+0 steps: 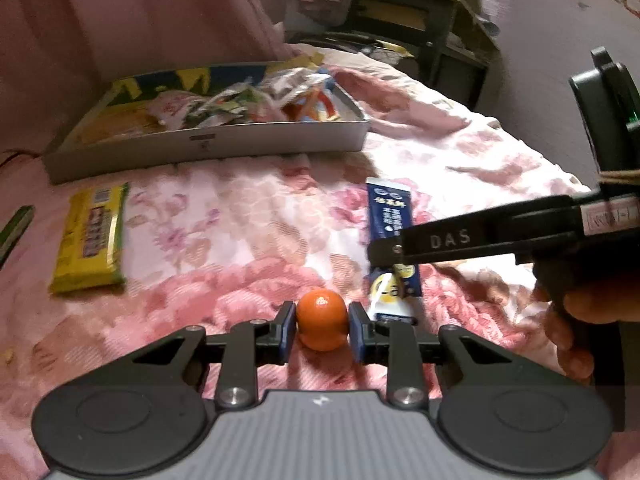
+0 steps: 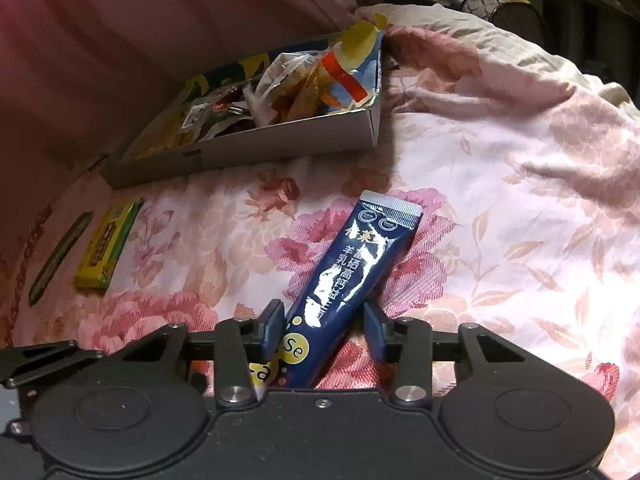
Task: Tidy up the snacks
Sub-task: 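Close the left tool on the orange ball candy while the right tool grips the blue tube, then lift and carry the orange candy and blue tube over the tray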
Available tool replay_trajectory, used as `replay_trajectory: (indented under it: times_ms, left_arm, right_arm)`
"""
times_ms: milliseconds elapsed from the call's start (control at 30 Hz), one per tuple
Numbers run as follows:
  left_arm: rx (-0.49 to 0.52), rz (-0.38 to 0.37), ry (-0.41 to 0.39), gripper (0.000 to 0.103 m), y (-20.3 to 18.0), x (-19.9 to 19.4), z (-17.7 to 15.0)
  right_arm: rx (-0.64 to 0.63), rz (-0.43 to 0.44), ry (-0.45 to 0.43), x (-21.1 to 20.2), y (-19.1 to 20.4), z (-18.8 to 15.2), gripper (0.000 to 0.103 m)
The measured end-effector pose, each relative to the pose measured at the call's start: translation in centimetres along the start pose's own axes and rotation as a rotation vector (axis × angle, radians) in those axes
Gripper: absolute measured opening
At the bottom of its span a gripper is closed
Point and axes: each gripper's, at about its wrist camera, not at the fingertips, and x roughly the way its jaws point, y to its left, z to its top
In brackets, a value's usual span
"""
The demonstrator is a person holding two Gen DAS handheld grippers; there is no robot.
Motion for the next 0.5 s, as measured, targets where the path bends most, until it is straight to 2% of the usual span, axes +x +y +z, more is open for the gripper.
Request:
replay_trajectory:
  times_ms: [300, 500]
  left_arm:
    - [-0.071, 0.075, -0.022, 0.031, 1.4, -2.6, 0.2]
    - [-0.083, 0.101, -0.061, 0.031, 1.6, -4.3, 1.0]
  right_arm:
    - [-0.096, -0.020, -0.023, -0.8, 1.4, -0.5, 0.030]
    - [-0.122, -0.020, -0.060, -2.0, 2.0, -0.8, 0.029]
